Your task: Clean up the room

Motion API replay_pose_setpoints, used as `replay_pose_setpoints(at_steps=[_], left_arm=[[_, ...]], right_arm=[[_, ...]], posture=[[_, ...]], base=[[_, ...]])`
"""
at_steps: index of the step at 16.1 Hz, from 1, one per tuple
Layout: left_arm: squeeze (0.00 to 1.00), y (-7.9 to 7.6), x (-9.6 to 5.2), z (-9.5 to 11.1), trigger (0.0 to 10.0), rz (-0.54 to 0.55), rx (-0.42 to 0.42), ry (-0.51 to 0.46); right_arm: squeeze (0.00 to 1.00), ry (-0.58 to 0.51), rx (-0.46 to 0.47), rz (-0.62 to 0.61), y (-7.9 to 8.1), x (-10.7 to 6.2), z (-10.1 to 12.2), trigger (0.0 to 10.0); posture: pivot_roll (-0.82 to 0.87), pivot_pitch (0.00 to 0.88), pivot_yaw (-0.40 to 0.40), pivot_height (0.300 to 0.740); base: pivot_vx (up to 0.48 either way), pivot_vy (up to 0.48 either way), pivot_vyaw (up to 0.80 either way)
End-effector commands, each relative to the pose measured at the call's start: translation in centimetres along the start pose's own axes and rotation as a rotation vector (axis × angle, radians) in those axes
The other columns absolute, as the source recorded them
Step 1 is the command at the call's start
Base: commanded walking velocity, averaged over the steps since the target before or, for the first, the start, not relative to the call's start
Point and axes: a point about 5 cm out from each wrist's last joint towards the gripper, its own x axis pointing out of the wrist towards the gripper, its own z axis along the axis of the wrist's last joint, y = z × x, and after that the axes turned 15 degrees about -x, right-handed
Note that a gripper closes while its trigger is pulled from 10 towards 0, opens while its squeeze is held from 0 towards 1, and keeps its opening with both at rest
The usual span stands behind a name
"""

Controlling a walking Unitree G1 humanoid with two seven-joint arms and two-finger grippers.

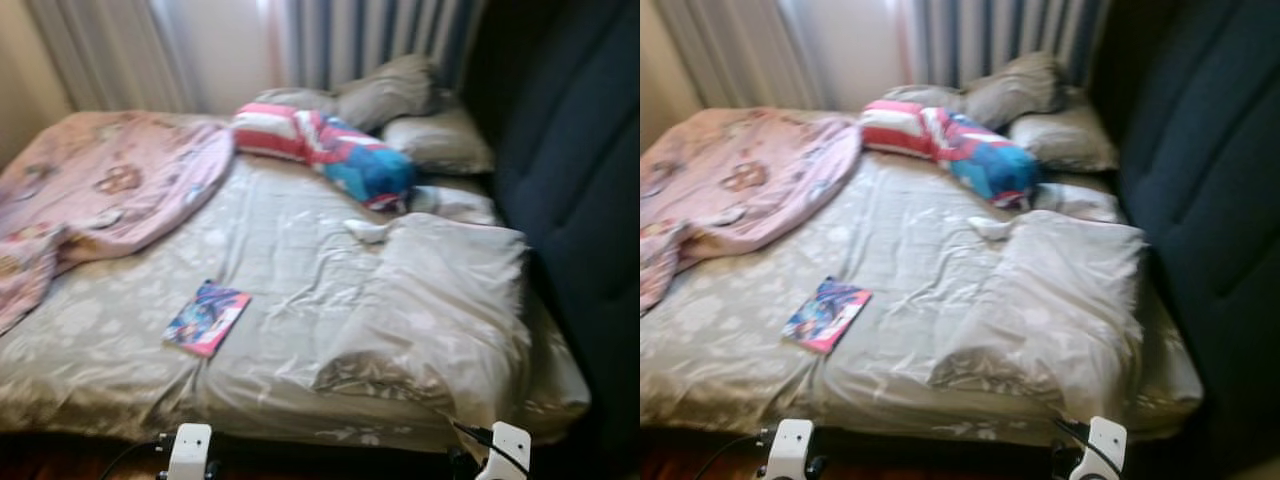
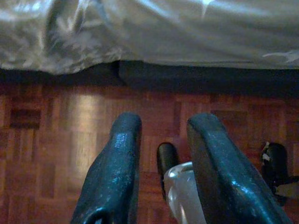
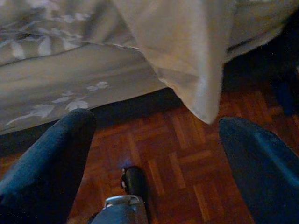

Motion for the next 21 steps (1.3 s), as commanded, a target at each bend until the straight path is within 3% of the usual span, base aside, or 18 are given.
replay_pose_setpoints(at_steps=[1,5,9,21], left_arm=[[0.00,0.07,-0.10,-0.37,10.0,0.006,0.014,0.009],[0.00,0.06,-0.17,-0.63,10.0,0.008,0.011,0.015],[0.00,0.09,-0.21,-0.80,10.0,0.009,0.006,0.020],[0.00,0.24,-0.25,-0.87,10.0,0.019,-0.011,0.019]], right_arm=[[0.00,-0.012,-0.011,0.004,0.13,0.05,0.31,10.0],[0.00,-0.005,-0.010,0.001,0.05,0.03,0.15,10.0],[0.00,-0.001,-0.014,0.001,0.03,0.01,0.07,10.0],[0.00,-0.014,-0.016,-0.004,-0.03,0.02,0.24,10.0]], posture=[[0.11,0.000,-0.008,0.740],[0.11,0.003,-0.010,0.740],[0.11,0.004,-0.009,0.740],[0.11,0.006,-0.016,0.740]], base=[[0.000,-0.255,0.00],[0.000,-0.289,0.00],[0.000,-0.278,-0.70],[0.000,0.000,0.00]])
